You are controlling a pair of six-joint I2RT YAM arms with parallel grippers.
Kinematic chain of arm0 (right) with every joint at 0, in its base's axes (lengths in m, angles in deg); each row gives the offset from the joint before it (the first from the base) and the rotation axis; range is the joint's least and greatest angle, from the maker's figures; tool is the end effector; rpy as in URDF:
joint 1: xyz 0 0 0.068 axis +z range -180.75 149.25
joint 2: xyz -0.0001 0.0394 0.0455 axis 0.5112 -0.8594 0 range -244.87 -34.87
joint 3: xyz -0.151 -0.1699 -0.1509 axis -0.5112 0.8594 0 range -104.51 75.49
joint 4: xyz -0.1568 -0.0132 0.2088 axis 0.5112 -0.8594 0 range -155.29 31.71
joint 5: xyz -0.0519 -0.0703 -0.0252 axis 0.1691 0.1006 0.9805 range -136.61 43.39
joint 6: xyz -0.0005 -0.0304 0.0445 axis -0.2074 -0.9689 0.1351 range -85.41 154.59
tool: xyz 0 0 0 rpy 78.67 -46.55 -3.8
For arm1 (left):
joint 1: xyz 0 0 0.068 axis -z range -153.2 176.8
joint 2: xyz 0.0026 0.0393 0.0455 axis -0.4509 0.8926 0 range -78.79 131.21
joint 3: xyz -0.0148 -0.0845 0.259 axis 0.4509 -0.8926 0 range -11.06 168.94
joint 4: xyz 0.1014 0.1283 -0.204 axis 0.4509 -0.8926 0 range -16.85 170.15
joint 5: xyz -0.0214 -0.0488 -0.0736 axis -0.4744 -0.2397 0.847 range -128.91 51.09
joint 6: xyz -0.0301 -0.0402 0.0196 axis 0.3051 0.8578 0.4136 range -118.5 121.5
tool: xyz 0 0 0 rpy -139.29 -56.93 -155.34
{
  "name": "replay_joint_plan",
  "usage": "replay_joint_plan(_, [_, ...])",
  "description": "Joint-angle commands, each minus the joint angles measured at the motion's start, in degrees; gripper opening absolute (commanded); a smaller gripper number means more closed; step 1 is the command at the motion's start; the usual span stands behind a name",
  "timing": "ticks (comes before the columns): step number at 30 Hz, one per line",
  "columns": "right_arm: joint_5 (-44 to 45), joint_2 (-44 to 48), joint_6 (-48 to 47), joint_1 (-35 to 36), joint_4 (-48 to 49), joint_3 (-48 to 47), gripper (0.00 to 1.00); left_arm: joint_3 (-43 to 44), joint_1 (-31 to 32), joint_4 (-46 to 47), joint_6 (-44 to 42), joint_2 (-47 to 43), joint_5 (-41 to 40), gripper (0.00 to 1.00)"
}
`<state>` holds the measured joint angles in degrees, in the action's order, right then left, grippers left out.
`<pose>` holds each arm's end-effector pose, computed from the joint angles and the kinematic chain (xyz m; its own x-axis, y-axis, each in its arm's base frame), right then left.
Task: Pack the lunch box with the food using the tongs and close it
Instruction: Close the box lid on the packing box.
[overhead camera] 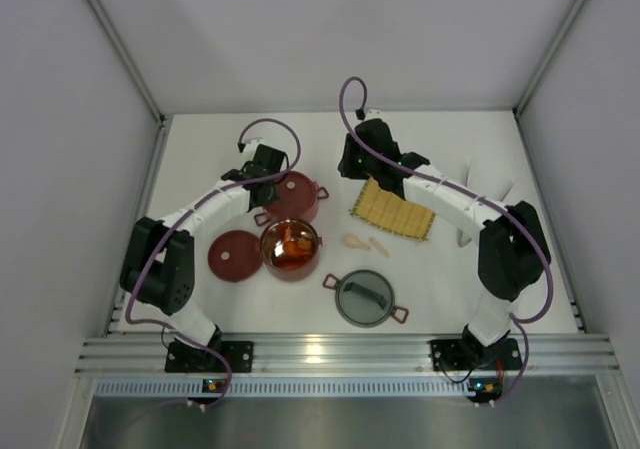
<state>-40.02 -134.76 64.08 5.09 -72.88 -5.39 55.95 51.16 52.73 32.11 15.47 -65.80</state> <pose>0.3330 0.2354 0.2901 -0.6387 0.1420 -0.7563 -0.2179 0.9092 0.3548 0.3219 -0.1280 0.2317 -0.7058 -0.1790 -0.6854 -0.2670 0.9634 0.0233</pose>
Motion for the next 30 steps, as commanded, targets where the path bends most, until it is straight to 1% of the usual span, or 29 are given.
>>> replay_joint_plan(1, [-0.3, -1.8, -1.1, 1.1, 0.7, -3.5, 0.24, 0.5, 0.1, 4.0, 0.9, 1.3, -0.8, 0.0])
replay_joint_plan(10, [-1.6, -4.1, -1.8, 2.0, -0.5, -5.9, 0.24, 2.9, 0.0, 2.0, 0.7, 6.8, -1.8, 0.0])
replay_joint_plan(21, [-3.4, -7.2, -3.6, 5.7, -2.3, -11.4, 0.23, 3.6, 0.1, 0.1, 0.9, 7.4, -2.3, 0.0])
replay_joint_plan(26, [-6.0, -11.4, -2.2, 6.5, -0.8, -14.3, 0.2, 3.7, 0.1, 0.0, 0.8, 7.3, -2.1, 0.0])
replay_joint_plan(30, [-9.7, -15.9, 0.3, 6.6, 0.8, -14.3, 0.17, 3.9, 0.0, -0.1, 0.8, 7.2, -1.7, 0.0])
